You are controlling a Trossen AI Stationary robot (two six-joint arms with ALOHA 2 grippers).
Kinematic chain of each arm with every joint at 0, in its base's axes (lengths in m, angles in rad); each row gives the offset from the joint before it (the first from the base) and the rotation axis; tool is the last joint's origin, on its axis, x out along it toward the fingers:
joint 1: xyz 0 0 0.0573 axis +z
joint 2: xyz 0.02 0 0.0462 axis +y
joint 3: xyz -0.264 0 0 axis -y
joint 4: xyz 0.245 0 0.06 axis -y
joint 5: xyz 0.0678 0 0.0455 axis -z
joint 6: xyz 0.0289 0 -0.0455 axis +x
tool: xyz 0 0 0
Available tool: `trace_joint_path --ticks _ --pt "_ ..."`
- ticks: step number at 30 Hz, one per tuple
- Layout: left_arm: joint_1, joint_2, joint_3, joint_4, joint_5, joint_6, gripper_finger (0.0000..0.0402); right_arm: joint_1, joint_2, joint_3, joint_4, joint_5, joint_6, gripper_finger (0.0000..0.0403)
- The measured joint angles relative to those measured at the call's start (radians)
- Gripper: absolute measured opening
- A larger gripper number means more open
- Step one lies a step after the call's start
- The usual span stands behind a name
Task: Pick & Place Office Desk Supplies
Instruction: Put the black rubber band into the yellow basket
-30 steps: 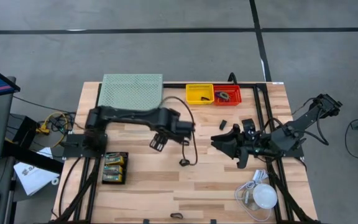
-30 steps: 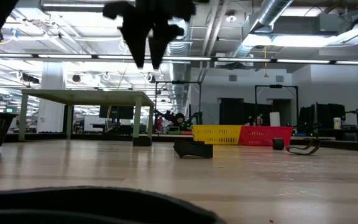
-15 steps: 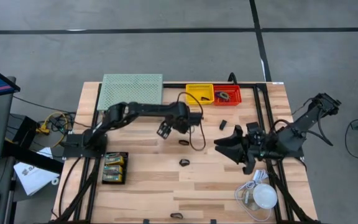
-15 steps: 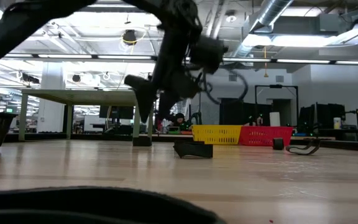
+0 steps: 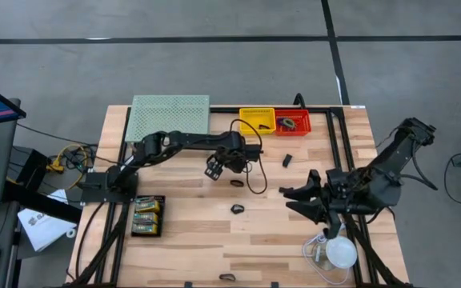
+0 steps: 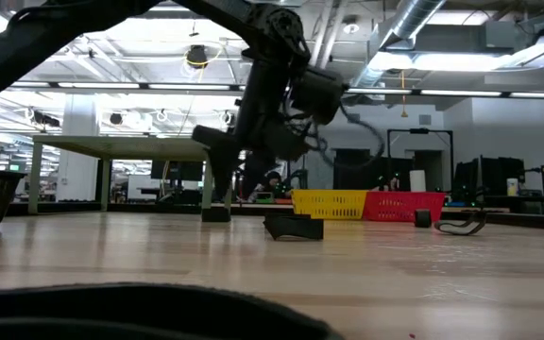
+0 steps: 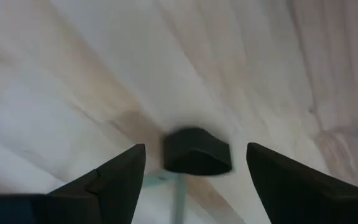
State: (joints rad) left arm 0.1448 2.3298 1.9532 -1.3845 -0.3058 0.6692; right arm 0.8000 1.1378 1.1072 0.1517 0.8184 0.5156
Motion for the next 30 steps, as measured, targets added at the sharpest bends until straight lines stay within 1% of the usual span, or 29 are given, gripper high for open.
trace_joint_path --ticks 4,6,13,17,19,21,26,28,29,30 --pt "-0.001 0.0 -0.051 -0.003 -0.001 -0.012 0.0276 0.014 0.0 0.0 -0.001 0.0 0.004 0.0143" --pt "-0.002 0.0 -0.078 -0.009 -0.023 -0.012 0.0276 0.02 0.0 0.0 -0.001 0.001 0.004 0.0143" --pt "0.008 0.0 -0.131 0.039 -0.038 -0.012 0.0276 0.025 0.0 0.0 -0.001 0.003 0.005 0.0143" --pt "0.01 0.0 -0.142 0.064 -0.045 0.007 0.026 0.025 0.0 0.0 -0.005 0.017 0.005 0.0143" --pt "0.009 0.0 -0.142 0.098 -0.055 0.009 0.0238 0.025 0.0 0.0 -0.015 0.026 0.008 0.0143" --pt "0.008 0.0 -0.142 0.121 -0.07 0.01 0.0203 0.025 0.001 0.0 -0.019 0.029 0.008 0.0143" --pt "0.012 0.0 -0.142 0.168 -0.08 0.008 0.0083 0.025 0.001 0.0 -0.018 0.029 0.008 0.0143" --pt "0.013 0.0 -0.143 0.186 -0.11 0.003 0.0031 0.025 0.001 0.0 -0.018 0.036 0.008 0.0143" --pt "0.013 0.0 -0.143 0.191 -0.124 0.0 0.0016 0.025 0.001 0.0 -0.018 0.045 0.008 0.0143" --pt "0.013 0.0 -0.141 0.191 -0.13 -0.001 0.0011 0.025 0.001 0.0 -0.018 0.051 0.008 0.0143"
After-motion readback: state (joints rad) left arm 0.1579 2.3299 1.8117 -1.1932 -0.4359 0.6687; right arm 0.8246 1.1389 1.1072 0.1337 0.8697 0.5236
